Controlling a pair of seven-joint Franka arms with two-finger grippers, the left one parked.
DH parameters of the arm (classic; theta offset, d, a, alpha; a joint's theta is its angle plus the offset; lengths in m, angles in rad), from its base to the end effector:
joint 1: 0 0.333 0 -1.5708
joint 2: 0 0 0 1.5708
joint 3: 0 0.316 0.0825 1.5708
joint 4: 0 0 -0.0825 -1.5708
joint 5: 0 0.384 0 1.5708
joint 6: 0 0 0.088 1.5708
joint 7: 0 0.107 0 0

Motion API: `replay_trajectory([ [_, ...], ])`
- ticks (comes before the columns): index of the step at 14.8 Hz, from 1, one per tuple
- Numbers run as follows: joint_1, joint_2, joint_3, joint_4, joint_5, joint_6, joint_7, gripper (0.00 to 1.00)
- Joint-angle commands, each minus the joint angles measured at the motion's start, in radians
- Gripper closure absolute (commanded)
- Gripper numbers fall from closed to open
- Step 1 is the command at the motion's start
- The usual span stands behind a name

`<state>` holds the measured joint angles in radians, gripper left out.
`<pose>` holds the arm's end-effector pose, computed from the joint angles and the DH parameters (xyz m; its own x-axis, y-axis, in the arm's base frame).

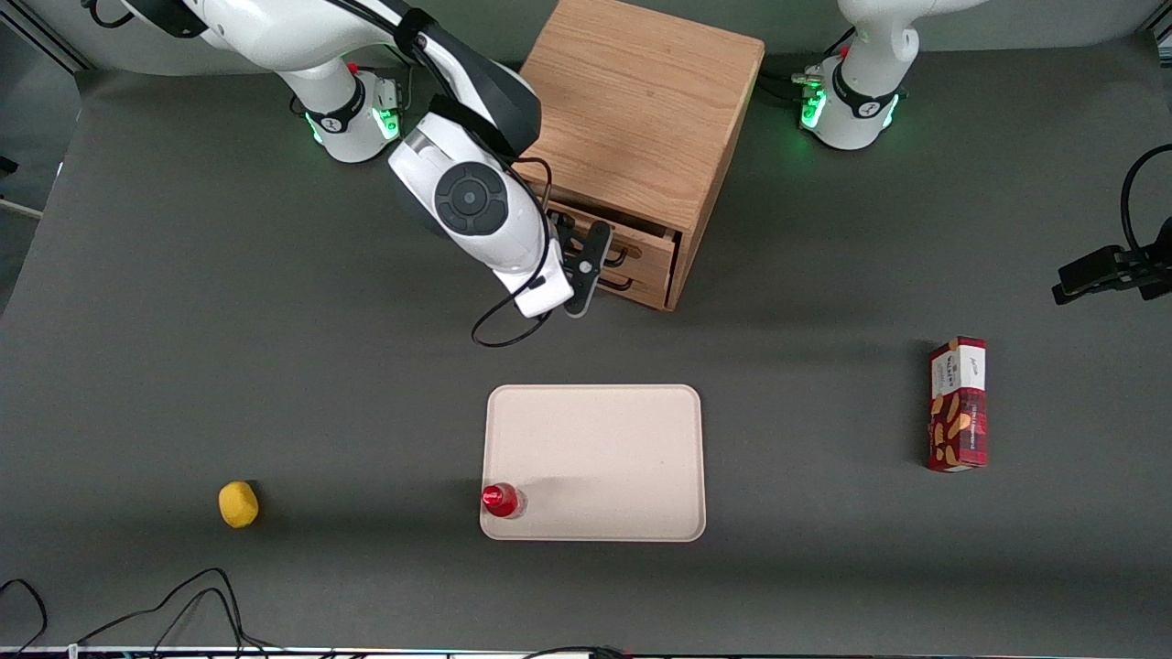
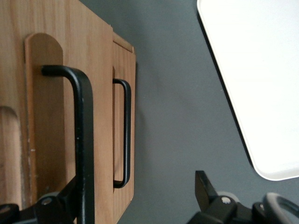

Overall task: Open upper drawer
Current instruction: 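Pull the upper drawer handle outward from the cabinet with the right gripper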

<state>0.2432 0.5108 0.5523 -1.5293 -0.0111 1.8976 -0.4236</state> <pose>0.5116 0.4416 0.3920 0.3903 0.9200 0.0345 0.8936 -0.3695 -0.2549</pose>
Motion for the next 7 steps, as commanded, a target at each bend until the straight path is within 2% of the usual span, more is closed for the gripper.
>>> replay_trajectory([
  [1,-0.012,0.043,0.003,0.057,-0.02,0.0,-0.026,0.0],
  [7,-0.022,0.071,-0.026,0.092,-0.02,0.0,-0.061,0.0],
])
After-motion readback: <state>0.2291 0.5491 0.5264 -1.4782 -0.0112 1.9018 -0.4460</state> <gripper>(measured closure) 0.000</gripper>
